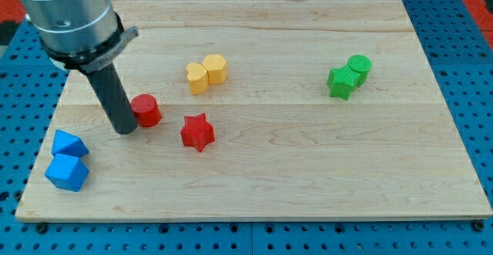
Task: Push the red star slightly to the right
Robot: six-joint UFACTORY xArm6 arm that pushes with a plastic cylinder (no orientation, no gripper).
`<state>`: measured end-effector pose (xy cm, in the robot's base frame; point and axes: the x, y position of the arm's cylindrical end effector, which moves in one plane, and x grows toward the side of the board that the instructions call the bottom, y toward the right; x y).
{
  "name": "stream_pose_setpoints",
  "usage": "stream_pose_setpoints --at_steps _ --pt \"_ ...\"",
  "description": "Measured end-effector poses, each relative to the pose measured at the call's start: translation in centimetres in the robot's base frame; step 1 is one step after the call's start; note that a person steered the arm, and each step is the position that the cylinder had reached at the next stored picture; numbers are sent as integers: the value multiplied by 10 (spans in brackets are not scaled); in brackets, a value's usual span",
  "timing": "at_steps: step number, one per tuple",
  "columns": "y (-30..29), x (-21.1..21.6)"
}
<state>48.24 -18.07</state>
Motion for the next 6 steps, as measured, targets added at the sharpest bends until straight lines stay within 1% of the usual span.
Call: stream_pose_setpoints --at_steps 1,3,4,5,6 --pt "28 -7" --pt "103 6" --pt "127 -7" --pt "88 -37" --pt "31 -44"
